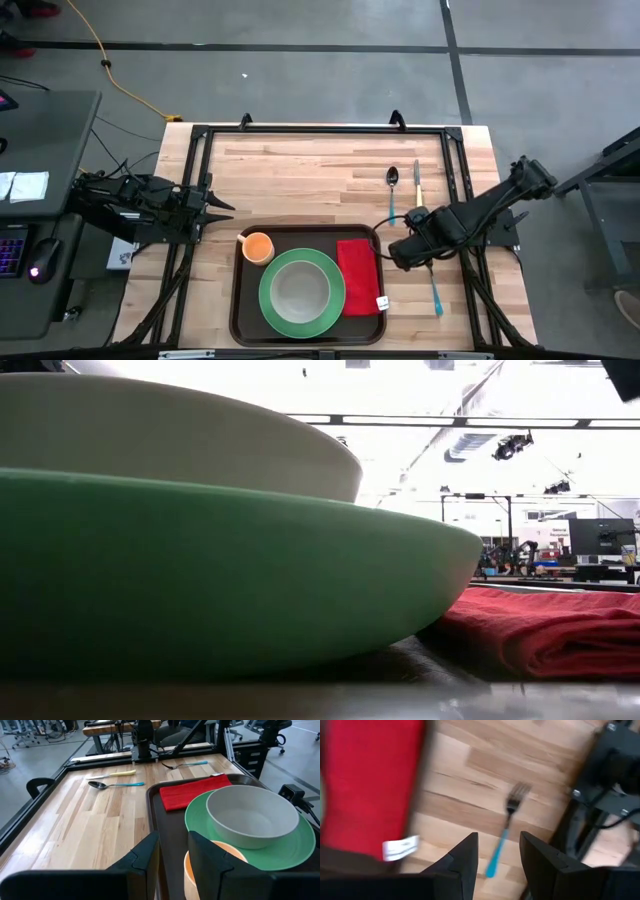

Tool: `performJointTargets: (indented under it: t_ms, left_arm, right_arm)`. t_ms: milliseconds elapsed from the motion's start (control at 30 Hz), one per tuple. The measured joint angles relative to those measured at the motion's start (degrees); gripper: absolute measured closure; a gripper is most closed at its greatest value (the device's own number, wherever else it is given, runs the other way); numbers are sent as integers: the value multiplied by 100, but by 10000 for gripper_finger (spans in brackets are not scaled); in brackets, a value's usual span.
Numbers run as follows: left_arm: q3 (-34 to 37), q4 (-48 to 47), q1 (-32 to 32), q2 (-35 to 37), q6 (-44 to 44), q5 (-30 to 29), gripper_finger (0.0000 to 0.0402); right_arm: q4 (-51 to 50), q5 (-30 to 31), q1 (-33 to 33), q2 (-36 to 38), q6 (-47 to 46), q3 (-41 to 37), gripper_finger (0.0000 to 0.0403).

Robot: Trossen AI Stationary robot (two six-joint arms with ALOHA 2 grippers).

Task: Set up tray
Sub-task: Put the blue fork on the red napkin

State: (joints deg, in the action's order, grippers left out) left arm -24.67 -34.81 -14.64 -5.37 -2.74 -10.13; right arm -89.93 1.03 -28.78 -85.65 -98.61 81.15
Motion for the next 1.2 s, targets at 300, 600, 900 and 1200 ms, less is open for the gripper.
performJointTargets:
  t_ms: [300,600,900,1200]
  left_arm:
    - [0,40,-1,0,15,4,266]
    - [0,86,-1,0,23,20,266]
    - [0,83,-1,0,14,13,266]
    - [0,83,-1,0,-2,-9,266]
  right_arm:
    - [166,-1220,-263,507,-699,-1379,279]
    - [460,-832,-321,918,-914,-1543,279]
    - [702,-687,-321,917,-901,-1543,279]
    - [780,-532,-321,879,-906,-1543,279]
